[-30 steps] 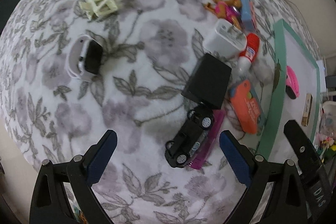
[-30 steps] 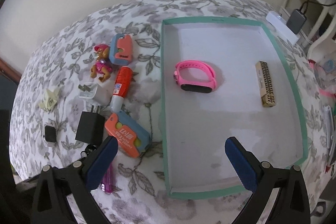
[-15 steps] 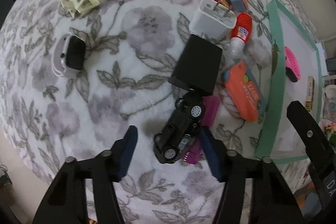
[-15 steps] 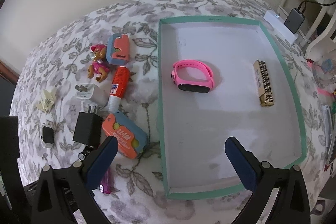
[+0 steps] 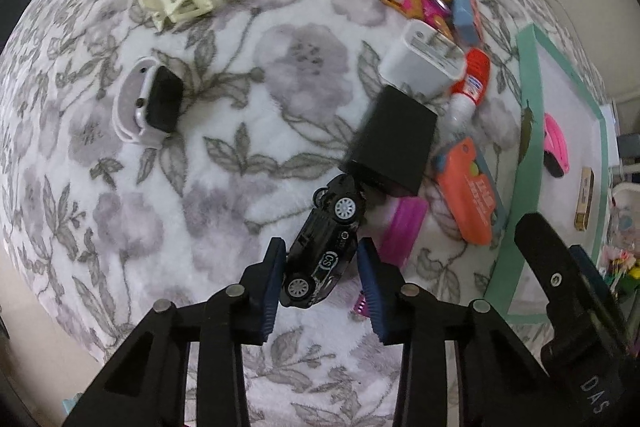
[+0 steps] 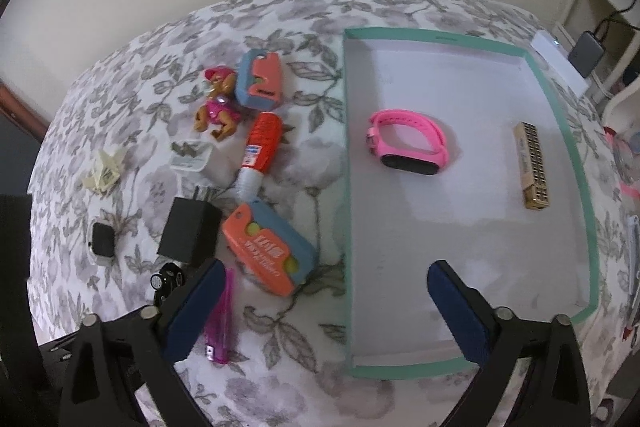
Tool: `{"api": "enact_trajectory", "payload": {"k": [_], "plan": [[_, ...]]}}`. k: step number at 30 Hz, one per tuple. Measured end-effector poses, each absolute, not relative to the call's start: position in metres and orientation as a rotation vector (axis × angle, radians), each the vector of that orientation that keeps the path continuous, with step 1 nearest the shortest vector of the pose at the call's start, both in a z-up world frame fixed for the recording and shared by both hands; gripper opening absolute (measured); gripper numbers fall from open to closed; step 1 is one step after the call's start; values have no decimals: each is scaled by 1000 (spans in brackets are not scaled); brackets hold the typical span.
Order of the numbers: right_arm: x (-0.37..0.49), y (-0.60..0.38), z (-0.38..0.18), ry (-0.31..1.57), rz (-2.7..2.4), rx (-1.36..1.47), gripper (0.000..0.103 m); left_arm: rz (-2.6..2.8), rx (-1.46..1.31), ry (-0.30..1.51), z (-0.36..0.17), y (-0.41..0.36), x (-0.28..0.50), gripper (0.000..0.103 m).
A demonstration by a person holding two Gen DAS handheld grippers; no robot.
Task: Organize rigid objects
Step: 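Grasp the magenta lighter with the right tool while the left tool grasps the black toy car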
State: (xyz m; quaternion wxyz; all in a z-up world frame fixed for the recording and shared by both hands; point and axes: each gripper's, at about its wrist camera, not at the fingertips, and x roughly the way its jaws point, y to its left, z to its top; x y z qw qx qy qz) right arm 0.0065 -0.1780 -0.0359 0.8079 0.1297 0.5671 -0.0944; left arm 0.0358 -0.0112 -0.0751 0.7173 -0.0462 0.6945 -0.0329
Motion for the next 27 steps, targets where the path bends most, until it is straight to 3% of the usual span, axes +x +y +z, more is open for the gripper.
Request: {"api": "enact_trajectory", "payload": {"k": [14, 27], "plan": [[8, -145, -43, 1266, -61, 238, 77, -35, -345, 1550, -75, 29, 46, 37], [8, -99, -70, 1347, 72, 128, 61, -48, -403, 1561, -77, 54, 47, 39]]}}
